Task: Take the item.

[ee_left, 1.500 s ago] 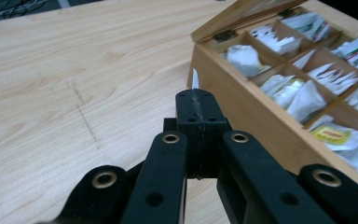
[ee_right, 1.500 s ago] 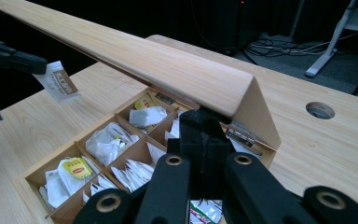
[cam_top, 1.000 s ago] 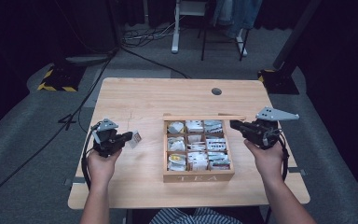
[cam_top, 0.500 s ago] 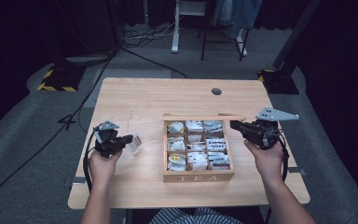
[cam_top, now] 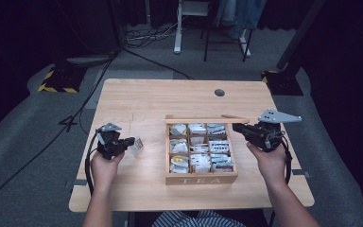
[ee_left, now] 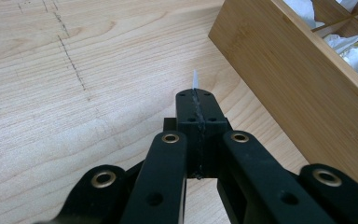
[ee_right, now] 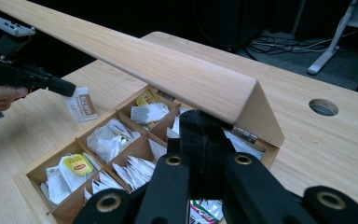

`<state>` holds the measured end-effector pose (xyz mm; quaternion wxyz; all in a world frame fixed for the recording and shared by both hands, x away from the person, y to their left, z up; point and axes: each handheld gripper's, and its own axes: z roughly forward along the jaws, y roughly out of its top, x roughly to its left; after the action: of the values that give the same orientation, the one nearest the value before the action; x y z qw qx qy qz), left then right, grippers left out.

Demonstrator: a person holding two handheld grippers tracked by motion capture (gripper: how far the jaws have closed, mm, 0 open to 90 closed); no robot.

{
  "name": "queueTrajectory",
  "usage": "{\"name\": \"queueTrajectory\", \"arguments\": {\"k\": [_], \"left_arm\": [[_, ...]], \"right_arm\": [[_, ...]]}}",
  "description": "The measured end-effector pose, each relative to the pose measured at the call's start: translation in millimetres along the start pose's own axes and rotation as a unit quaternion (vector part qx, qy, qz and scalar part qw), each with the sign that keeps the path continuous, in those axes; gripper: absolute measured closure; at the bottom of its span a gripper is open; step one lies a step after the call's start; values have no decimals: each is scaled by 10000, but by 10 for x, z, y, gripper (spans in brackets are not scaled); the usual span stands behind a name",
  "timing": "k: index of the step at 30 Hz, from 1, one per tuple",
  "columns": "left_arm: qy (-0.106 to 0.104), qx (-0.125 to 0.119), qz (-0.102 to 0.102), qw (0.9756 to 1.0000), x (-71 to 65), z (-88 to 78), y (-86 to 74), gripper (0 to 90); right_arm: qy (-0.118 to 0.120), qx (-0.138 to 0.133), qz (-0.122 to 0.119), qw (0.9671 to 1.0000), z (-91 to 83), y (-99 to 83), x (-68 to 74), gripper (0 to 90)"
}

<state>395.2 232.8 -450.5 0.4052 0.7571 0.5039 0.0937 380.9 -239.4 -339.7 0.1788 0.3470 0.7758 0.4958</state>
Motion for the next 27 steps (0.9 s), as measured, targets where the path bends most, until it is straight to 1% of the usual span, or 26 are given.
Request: {"name": "queueTrajectory", "arguments": {"k": [1, 3, 6, 8, 9, 11, 13, 16, 18, 19, 20, 21, 23, 24, 25, 26, 27], "left_arm": [[19, 4, 2, 10000, -3, 0, 0, 900], [151, 15, 43, 9999, -10, 1, 4, 885], [323, 52, 76, 9994, -16, 22, 9, 694], [455, 51, 101, 9989, -19, 21, 10, 598], [496, 14, 125, 9987, -19, 17, 9, 561], [646, -48, 211, 9977, -19, 5, 9, 503], [722, -80, 246, 9971, -12, -12, 10, 483], [702, -106, 212, 9973, -21, -25, 11, 479], [691, -127, 252, 9972, -43, -50, 19, 478], [596, -192, 295, 9976, -81, -92, 32, 478], [506, -197, 301, 9981, -107, -117, 44, 478], [415, -170, 354, 9984, -134, -142, 63, 478], [285, -169, 498, 9982, -212, -195, 87, 477], [285, -169, 498, 9982, -212, -195, 87, 475], [219, -157, 579, 9980, -254, -217, 94, 475], [108, -178, 694, 9974, -346, -258, 93, 469], [10, -197, 736, 9971, -388, -275, 89, 468]], "right_arm": [[-2, -1, -6, 10000, 0, -1, 0, 900], [0, 0, -3, 10000, 1, -1, 0, 900], [4, 11, 2, 10000, 4, 0, 3, 900], [-10, 14, -4, 10000, 10, 0, 5, 900], [-5, 20, -13, 10000, 11, -1, 5, 900], [7, 33, -23, 10000, 16, 0, 4, 900], [32, 44, -3, 10000, 27, -2, 8, 900], [35, 61, -36, 10000, 40, -2, 18, 900], [38, 51, -54, 10000, 44, -2, 19, 900], [35, 54, -56, 10000, 45, -1, 20, 900], [37, 61, -47, 10000, 44, 0, 18, 900], [40, 57, -46, 10000, 44, 1, 18, 900], [39, 63, -52, 10000, 43, 2, 18, 900], [39, 63, -52, 10000, 43, 2, 18, 900], [48, 65, -58, 10000, 43, 3, 16, 900], [47, 65, -63, 9999, 43, 4, 15, 900], [45, 70, -65, 9999, 43, 6, 15, 900]]}}
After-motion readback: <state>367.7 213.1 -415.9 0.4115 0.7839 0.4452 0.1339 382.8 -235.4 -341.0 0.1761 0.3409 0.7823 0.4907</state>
